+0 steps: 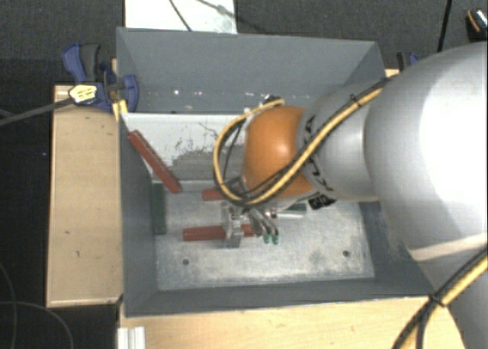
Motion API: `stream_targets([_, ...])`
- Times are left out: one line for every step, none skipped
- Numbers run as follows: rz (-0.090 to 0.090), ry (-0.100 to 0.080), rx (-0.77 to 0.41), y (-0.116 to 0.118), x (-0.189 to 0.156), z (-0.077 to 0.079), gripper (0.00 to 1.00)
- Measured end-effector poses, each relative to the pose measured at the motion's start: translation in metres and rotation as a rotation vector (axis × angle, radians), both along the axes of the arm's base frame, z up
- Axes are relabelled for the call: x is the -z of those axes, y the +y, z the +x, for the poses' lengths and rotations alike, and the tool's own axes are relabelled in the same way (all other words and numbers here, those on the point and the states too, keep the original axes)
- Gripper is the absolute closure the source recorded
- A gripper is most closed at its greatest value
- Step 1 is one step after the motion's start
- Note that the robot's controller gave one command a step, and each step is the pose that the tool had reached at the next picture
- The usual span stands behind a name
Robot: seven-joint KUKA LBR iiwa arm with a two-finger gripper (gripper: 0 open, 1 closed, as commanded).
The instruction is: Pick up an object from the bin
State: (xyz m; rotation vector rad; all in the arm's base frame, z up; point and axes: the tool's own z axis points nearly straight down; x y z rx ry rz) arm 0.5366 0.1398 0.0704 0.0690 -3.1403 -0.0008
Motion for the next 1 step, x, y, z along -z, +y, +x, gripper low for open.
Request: stream_targets([0.003,-0.012,0.007,-0.0036,-0.1437,0.022,1.0])
